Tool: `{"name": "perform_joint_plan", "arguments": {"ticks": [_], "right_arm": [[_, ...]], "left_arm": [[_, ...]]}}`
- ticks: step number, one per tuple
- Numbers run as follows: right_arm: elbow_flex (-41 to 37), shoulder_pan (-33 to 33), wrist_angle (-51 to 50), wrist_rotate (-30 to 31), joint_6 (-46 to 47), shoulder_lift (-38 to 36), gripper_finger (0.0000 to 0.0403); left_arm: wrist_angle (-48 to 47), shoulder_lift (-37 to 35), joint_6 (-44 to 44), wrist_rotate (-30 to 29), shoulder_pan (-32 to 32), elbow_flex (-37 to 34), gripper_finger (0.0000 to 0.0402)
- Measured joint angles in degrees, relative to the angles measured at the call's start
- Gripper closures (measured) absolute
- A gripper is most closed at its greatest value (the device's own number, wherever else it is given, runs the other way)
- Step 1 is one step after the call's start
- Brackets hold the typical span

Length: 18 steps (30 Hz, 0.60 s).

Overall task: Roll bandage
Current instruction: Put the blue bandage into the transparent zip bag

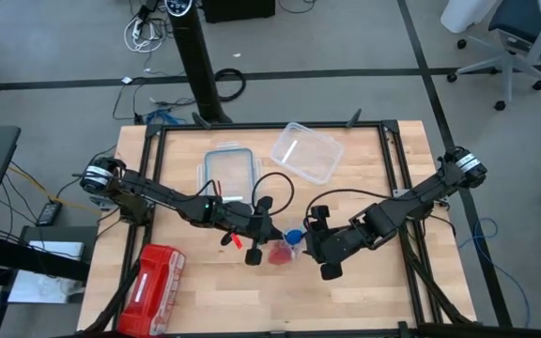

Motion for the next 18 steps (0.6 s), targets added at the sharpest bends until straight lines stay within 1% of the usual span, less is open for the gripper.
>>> {"name": "perform_joint_plan", "arguments": {"ticks": [4,6,8,18], "right_arm": [[0.0,-0.34,-0.23,0.3,-1.2,0.09,0.0222],[0.11,-1.19,0.75,-3.25,-2.01,1.36,0.0224],[-0.04,-1.74,-0.35,-4.89,-2.02,2.45,0.0226],[-0.02,-1.84,2.53,-4.3,-5.01,2.82,0.0232]], "left_arm": [[0.02,0.0,-0.08,0.52,0.0,0.0,0.0401],[0.23,0.0,-0.08,0.52,0.0,-0.02,0.0401],[0.23,0.0,-0.1,0.52,0.0,-0.09,0.0401],[2.56,-0.04,-1.56,0.48,0.0,-0.07,0.0401]]}}
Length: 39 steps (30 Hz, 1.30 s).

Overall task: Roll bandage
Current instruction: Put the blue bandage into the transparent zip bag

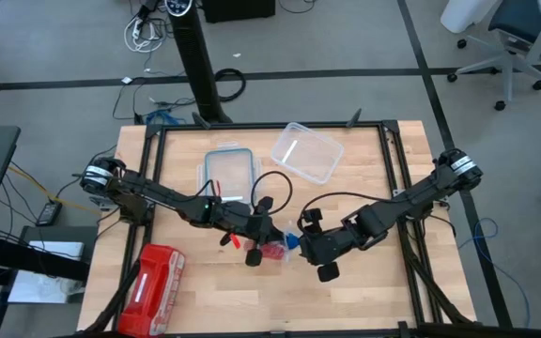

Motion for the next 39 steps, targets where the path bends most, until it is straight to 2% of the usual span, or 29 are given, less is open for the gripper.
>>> {"name": "perform_joint_plan", "arguments": {"ticks": [18,26,39], "right_arm": [[0.02,-0.6,7.85,-0.58,-1.55,0.11,0.0232],[0.02,-1.89,6.74,-0.35,-1.47,0.09,0.0232],[0.07,-1.64,2.7,1.7,5.68,-1.01,0.0244]], "left_arm": [[1.9,0.0,-0.02,-1.34,0.11,0.02,0.0401],[2.58,0.0,-2.17,-1.6,0.02,0.02,0.0401],[2.73,0.0,-4.15,0.12,-0.18,0.07,0.0401]]}}
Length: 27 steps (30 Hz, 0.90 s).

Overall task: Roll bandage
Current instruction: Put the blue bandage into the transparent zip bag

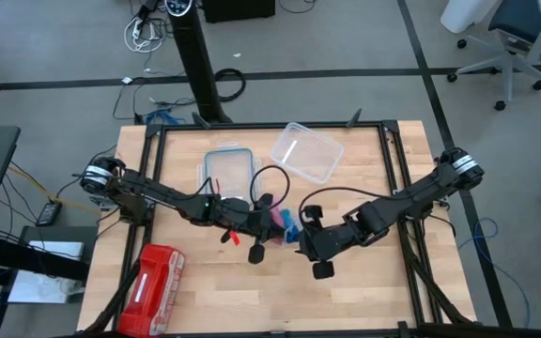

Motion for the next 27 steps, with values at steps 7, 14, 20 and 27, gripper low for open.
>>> {"name": "perform_joint_plan", "arguments": {"ticks": [7,14,20,27], "right_arm": [[6.0,0.29,-6.1,3.96,4.72,-0.39,0.0261],[15.02,0.58,-21.15,3.0,15.28,-0.52,0.0274],[15.72,2.16,-25.48,-0.12,20.62,-0.43,0.028],[12.06,2.04,-26.57,-0.3,41.0,-0.26,0.0284]], "left_arm": [[-0.3,0.04,-0.04,2.06,-0.32,0.02,0.0401],[-0.46,0.04,-0.03,3.07,-0.19,0.11,0.0401],[-0.47,0.04,0.0,4.14,-0.17,0.11,0.0401],[-0.35,0.04,0.02,4.12,-0.17,0.11,0.0401]]}}
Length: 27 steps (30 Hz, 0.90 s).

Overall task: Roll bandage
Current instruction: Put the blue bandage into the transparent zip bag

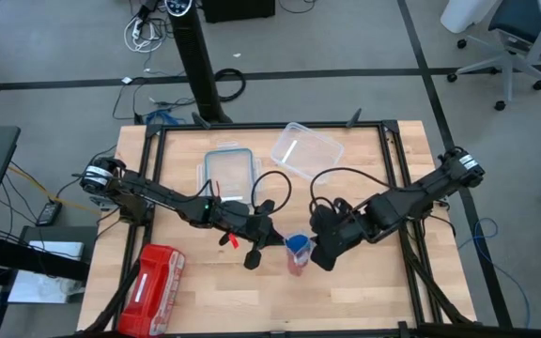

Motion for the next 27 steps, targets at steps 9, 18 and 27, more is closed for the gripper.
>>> {"name": "perform_joint_plan", "arguments": {"ticks": [9,18,27], "right_arm": [[-4.91,0.29,5.74,0.39,8.29,0.04,0.0284],[-8.94,-0.06,14.45,0.13,9.32,0.04,0.0287],[-9.66,-0.72,14.71,0.09,11.8,0.3,0.0291]], "left_arm": [[-0.12,0.0,2.49,-0.23,0.0,-0.04,0.0401],[-0.68,0.0,4.7,-0.2,0.02,-0.13,0.0401],[-0.53,0.0,4.63,-0.57,0.02,-0.13,0.0401]]}}
